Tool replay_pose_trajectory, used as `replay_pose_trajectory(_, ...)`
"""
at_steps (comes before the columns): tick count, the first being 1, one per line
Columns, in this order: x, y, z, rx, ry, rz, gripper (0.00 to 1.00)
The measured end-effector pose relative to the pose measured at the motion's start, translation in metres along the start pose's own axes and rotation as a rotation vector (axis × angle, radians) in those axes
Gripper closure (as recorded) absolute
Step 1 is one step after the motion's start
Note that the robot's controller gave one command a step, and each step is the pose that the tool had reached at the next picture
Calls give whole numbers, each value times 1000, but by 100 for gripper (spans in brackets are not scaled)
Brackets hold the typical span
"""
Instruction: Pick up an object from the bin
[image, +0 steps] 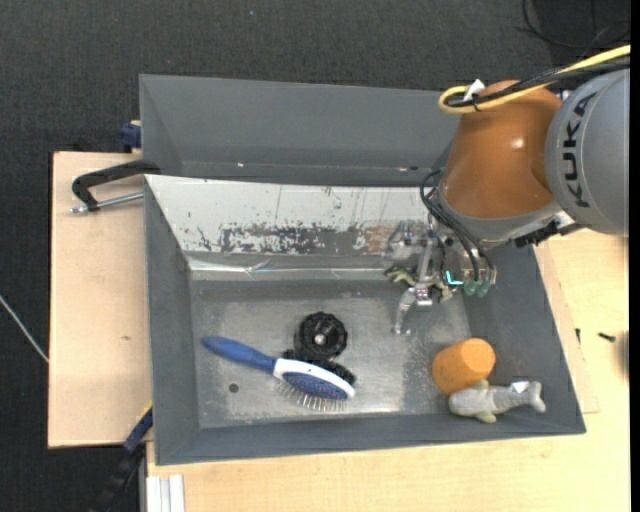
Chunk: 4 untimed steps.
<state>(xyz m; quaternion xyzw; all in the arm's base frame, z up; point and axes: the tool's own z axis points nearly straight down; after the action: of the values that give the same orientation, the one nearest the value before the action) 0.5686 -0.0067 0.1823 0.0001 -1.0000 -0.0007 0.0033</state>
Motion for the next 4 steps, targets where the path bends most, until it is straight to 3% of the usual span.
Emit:
replay_pose_trajectory(1, 74, 16, 100, 0, 4, 7, 0)
replay_pose_trajectory(2, 50, 97, 8, -6, -21, 56, 0)
replay_pose_trajectory(3, 45, 95, 79, -5, -26, 181, 0)
replay_pose_trajectory(4, 49, 95, 83, -3, -10, 180, 100)
